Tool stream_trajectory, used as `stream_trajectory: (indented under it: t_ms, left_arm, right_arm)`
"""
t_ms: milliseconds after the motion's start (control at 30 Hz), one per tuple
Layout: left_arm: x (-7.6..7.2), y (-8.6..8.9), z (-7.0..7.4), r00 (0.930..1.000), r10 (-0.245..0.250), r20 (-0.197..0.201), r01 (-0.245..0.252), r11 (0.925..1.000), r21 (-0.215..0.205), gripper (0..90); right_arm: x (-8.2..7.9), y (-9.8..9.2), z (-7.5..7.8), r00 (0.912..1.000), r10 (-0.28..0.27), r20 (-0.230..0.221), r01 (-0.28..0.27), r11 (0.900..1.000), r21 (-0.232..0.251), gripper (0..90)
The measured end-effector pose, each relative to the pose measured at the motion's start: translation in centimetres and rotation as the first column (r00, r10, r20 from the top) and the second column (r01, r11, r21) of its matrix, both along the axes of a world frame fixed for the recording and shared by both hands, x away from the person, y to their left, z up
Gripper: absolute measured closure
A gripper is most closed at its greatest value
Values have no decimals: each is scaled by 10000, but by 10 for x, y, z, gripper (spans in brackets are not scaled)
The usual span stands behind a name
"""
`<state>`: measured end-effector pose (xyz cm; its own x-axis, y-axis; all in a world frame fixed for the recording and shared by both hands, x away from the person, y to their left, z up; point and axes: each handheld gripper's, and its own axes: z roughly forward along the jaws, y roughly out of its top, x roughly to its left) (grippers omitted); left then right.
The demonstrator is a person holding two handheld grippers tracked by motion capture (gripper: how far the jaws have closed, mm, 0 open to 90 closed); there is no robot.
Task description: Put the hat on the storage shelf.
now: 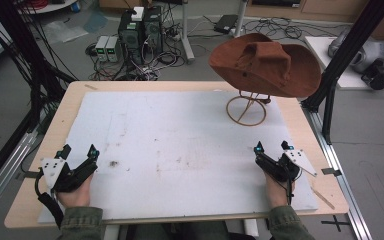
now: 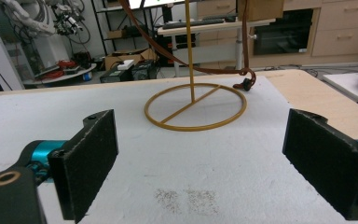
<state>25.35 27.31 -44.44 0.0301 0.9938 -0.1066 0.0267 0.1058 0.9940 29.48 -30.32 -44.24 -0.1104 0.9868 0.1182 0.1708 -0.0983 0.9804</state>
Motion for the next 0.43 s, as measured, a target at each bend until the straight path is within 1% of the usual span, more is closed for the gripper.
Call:
stream_trajectory:
  t_ms: [133,300,367,433]
  left_arm:
    - [2,0,-2,9998,-131,-129,131,9999,-20,192]
    - [4,-1,-3,9994,-265,-233,264,9996,-48,192]
    - [5,-1,-4,9992,-299,-264,297,9995,-87,192]
    - [5,0,-4,9988,-352,-339,349,9993,-95,192]
  right_arm:
    - [1,-1,0,10000,19,13,-19,10000,-15,95]
    - [1,-1,-1,10000,2,-77,-2,10000,19,95]
    - [2,-2,-1,10000,5,13,-5,10000,-56,95]
    - [2,-2,-1,9999,32,-101,-32,10000,7,95]
